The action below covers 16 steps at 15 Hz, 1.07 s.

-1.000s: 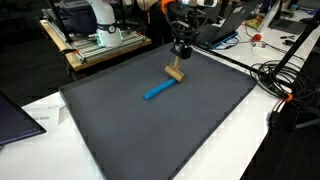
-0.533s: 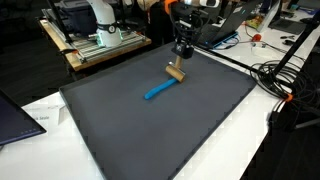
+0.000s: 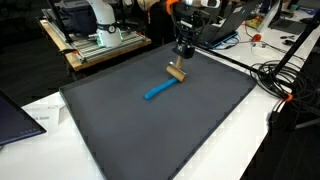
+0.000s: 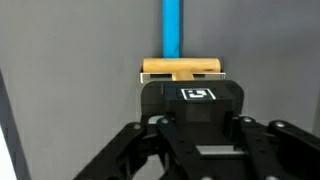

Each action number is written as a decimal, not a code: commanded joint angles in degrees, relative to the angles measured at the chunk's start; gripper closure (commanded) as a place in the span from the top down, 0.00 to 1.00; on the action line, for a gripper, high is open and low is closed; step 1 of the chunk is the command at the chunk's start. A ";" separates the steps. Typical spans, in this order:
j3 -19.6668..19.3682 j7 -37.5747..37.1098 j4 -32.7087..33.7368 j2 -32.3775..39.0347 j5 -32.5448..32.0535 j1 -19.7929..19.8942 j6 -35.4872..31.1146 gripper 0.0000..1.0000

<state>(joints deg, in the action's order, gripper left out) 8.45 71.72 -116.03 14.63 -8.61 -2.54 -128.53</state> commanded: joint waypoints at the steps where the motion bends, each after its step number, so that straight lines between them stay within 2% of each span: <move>1: 0.29 0.08 1.09 1.88 0.75 -0.61 0.06 0.22; 16: 1.57 1.69 2.02 2.70 4.30 -0.17 -0.06 0.22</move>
<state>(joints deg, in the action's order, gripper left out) 9.26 71.93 -115.35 15.31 -7.34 -2.54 -128.52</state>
